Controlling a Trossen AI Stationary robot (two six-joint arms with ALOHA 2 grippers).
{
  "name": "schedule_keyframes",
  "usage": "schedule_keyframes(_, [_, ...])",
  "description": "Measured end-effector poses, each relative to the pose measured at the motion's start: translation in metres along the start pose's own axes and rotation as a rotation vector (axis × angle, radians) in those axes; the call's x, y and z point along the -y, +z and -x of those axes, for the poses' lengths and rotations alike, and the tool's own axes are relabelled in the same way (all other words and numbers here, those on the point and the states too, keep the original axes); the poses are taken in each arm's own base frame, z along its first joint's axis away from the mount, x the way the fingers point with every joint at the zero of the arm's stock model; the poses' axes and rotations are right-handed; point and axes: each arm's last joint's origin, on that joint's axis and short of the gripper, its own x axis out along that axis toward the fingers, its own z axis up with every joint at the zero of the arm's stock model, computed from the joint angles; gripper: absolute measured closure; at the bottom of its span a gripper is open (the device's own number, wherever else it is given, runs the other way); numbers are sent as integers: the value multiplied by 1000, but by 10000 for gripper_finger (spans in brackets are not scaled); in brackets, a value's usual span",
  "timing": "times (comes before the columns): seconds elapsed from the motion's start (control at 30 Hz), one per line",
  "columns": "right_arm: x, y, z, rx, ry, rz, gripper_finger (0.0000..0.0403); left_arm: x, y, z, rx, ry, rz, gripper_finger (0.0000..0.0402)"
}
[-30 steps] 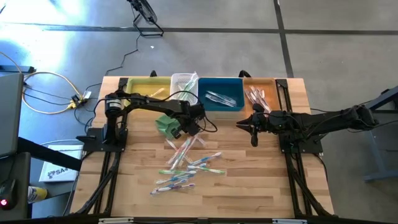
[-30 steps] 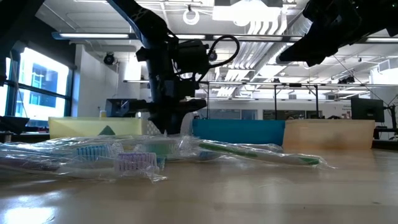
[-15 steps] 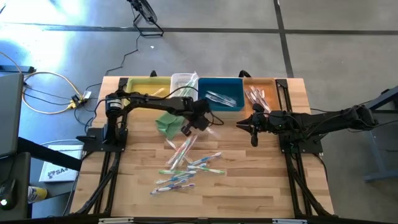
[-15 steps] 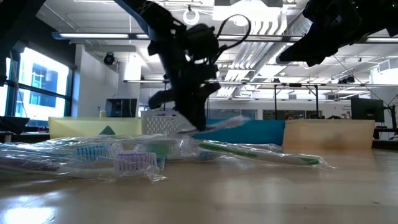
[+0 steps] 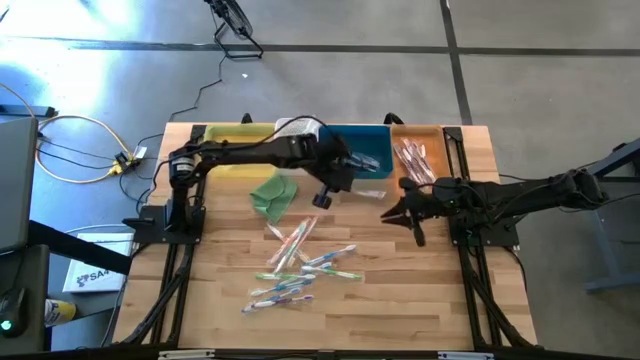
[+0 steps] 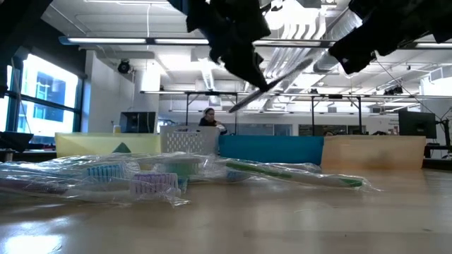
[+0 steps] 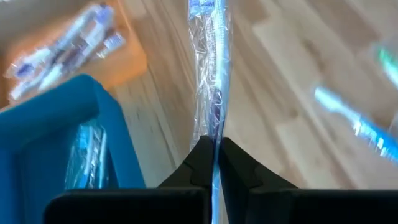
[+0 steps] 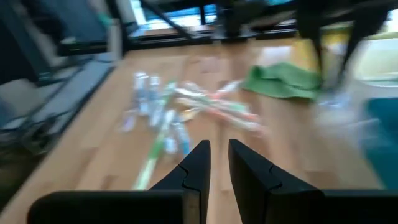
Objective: Pick & Place Toothbrushes
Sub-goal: Put the violet toothbrush into the orange bin
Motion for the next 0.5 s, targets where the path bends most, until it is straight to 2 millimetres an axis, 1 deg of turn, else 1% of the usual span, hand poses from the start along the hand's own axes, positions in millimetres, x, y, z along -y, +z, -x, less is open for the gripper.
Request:
schedule_keyframes(0.13, [-3,0,0,-7,90,0,353,-9,8,7,93,-3,74,398])
schedule_keyframes(0.2, [-3,0,0,-8,94,0,353,-15,11,9,151,5,106,398])
schedule_keyframes(0.33, [-3,0,0,-2,87,3,353,-20,15,11,229,-5,143,398])
schedule_keyframes(0.4, [-1,4,0,35,37,18,353,-22,15,12,245,-7,163,398])
schedule_keyframes(0.5, [0,8,0,93,-83,45,353,-24,16,13,272,-25,188,398])
